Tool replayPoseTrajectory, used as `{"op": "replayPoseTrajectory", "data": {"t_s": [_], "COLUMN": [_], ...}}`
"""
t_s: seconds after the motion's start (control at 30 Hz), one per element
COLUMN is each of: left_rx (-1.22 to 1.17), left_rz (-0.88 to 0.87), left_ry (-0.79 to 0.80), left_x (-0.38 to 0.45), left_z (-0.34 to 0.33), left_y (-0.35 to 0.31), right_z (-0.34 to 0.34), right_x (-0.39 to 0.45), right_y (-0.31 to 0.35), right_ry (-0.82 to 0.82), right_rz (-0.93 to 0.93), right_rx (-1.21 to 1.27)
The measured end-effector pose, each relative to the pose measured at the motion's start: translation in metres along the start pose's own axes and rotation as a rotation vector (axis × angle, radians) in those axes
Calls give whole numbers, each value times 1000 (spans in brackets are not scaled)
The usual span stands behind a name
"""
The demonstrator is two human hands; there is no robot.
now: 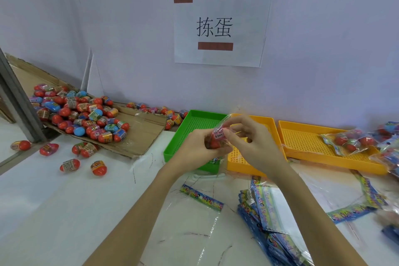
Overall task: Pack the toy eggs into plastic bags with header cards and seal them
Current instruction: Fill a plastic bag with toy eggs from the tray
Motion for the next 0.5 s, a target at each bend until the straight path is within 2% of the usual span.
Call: {"op": "replayPoseTrajectory", "data": {"t_s": [0.23,0.37,0.5], "left_rx": [-88,60,-84], "left_rz": [38,-66,-63], "left_ry": [46,-31,-92], "left_x": [-2,1,3], "left_z": [-3,4,19], "left_y": [-1,-8,-3], "right_z": [4,2,-3], "right_x": [-4,-3,-5], "right_y": [10,6,5], "right_ry": [-57,-33,-44], "right_rz": [111,89,58], "right_rx": [-181,-344,-245]}}
Point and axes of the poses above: each hand's wrist, its own x-axis towards the middle knuckle, its own z-axis out of the back of the hand, y = z × x, the point moved 9 cm from there along x, towards the middle knuckle
